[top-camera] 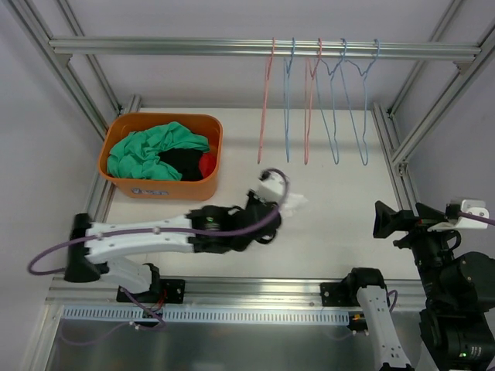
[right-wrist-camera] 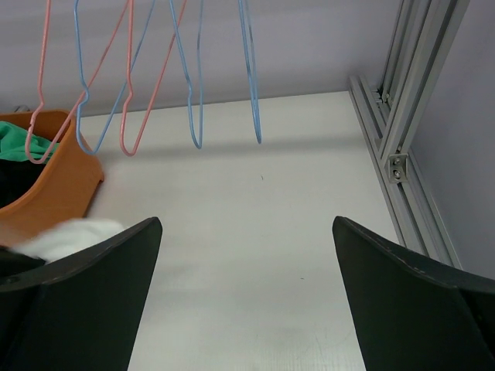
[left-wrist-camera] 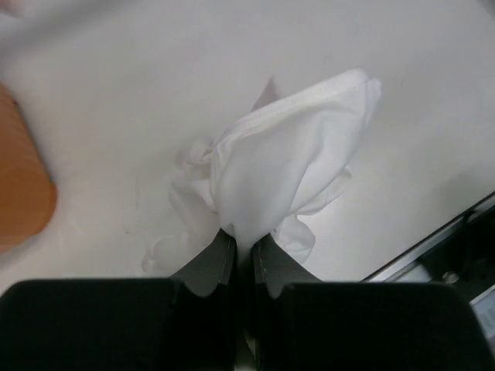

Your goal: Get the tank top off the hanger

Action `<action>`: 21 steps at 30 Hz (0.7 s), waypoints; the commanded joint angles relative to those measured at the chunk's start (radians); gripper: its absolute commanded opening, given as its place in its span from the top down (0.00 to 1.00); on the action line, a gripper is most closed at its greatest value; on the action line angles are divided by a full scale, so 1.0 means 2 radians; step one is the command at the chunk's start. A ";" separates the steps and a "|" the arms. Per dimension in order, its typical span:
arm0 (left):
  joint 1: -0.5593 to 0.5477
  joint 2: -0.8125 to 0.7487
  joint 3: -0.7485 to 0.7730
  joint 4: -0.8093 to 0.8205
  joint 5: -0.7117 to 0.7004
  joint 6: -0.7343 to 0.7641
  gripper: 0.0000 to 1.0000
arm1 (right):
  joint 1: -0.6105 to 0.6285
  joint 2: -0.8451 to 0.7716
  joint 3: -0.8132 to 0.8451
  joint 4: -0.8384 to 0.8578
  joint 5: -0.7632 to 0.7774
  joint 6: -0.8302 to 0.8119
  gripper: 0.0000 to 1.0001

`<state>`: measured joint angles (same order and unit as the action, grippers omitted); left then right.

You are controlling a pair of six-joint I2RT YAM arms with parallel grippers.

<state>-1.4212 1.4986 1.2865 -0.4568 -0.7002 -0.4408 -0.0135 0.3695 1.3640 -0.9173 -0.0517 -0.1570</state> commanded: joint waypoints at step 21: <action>0.524 -0.087 0.135 -0.106 0.195 0.012 1.00 | -0.002 -0.011 -0.002 0.051 -0.022 0.013 0.01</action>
<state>-0.4610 1.2900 1.5852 -0.6456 -0.4393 -0.3927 -0.0139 0.3626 1.3464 -0.8635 -0.0734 -0.1413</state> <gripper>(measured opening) 0.047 0.993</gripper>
